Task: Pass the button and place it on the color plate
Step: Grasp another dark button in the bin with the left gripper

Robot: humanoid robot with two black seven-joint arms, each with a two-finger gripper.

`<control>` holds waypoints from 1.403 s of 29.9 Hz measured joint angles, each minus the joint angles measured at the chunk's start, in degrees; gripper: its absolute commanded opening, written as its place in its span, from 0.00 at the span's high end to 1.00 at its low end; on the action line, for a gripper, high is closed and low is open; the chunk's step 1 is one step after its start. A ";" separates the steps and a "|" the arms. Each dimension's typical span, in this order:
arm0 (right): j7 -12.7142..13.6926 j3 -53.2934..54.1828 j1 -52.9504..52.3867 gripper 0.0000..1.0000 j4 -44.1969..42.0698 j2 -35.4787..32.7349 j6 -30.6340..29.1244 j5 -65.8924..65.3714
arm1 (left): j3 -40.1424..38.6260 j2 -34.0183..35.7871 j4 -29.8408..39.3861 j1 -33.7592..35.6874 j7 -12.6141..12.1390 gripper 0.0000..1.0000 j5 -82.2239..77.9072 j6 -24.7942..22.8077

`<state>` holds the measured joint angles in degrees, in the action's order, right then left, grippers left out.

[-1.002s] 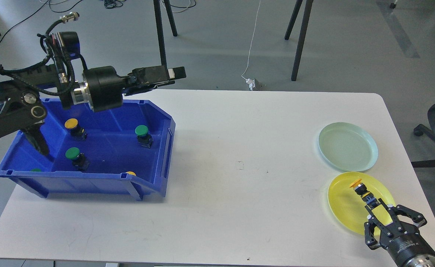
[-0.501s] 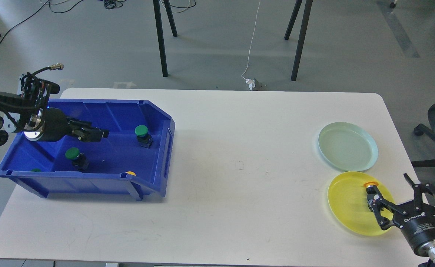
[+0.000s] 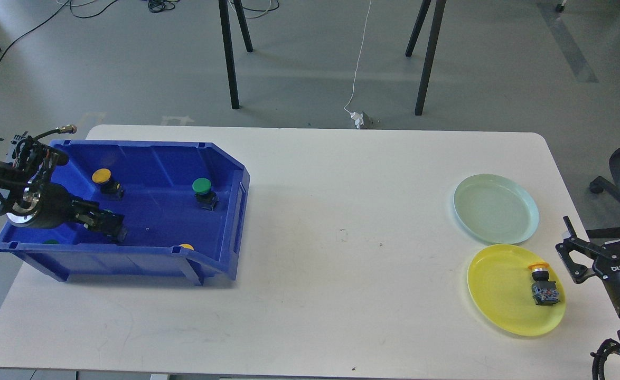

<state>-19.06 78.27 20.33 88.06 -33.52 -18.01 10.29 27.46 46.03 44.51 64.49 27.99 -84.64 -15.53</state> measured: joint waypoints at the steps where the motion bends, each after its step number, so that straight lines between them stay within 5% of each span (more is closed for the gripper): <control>1: 0.00 -0.03 0.09 0.00 0.00 0.00 0.00 0.00 | 0.00 -0.25 -0.57 -0.12 0.00 0.34 0.00 0.01; 21: 0.00 -0.20 0.68 0.00 0.00 -0.05 -0.10 -0.08 | -0.20 -2.60 -4.70 -1.98 0.02 0.52 0.09 0.17; 42: -0.01 -0.40 1.24 0.00 -0.51 -0.05 -0.05 -0.18 | -0.13 -4.10 -4.71 -3.02 0.00 0.86 0.09 -0.02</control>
<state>-19.07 77.88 21.57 87.56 -33.58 -18.07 10.11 27.33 41.93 39.80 61.47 27.99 -84.55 -15.56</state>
